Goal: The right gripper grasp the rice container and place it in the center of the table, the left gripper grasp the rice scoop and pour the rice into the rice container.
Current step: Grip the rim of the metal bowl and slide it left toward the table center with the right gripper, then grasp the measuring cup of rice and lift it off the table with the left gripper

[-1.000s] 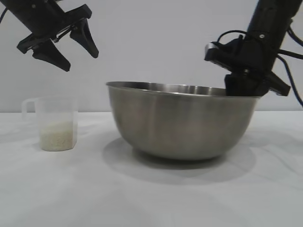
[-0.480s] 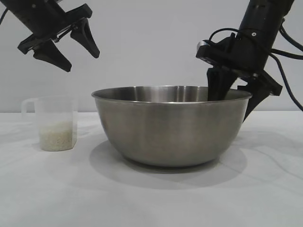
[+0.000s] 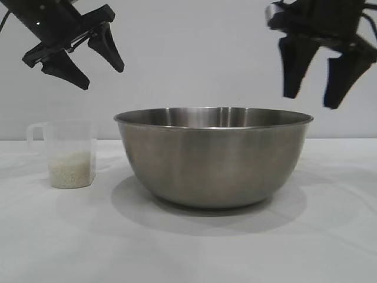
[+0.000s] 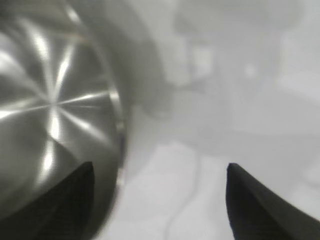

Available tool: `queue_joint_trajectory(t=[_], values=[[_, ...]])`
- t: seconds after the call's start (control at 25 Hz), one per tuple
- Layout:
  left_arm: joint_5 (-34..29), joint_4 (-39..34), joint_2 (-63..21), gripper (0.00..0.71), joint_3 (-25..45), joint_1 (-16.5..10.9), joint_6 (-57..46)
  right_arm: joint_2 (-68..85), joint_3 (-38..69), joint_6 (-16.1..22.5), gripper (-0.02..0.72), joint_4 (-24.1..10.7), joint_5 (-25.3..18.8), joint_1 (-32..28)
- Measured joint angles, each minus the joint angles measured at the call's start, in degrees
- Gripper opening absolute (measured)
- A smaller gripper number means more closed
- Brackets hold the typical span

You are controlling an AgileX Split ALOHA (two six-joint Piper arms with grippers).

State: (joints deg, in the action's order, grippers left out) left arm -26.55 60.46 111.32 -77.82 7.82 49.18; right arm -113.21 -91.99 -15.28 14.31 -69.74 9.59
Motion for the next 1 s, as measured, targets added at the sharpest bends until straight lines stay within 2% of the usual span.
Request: queue_joint_trajectory(t=[0.2, 0.4, 0.6, 1.0], values=[[-0.1, 0.0, 0.0, 0.491, 0.0, 0.0, 0.0, 5.4, 0.3, 4.8, 0.47, -2.6, -0.3, -4.6], [-0.1, 0.0, 0.0, 0.491, 0.0, 0.0, 0.0, 13.9, 3.2, 5.7, 0.47, -4.4, -0.8, -6.0], [-0.1, 0.0, 0.0, 0.491, 0.0, 0.0, 0.0, 24.6, 7.6, 6.6, 0.47, -4.7, -1.1, -6.0], [-0.1, 0.0, 0.0, 0.491, 0.0, 0.0, 0.0, 50.4, 22.1, 7.3, 0.47, -8.4, -2.0, -6.0]])
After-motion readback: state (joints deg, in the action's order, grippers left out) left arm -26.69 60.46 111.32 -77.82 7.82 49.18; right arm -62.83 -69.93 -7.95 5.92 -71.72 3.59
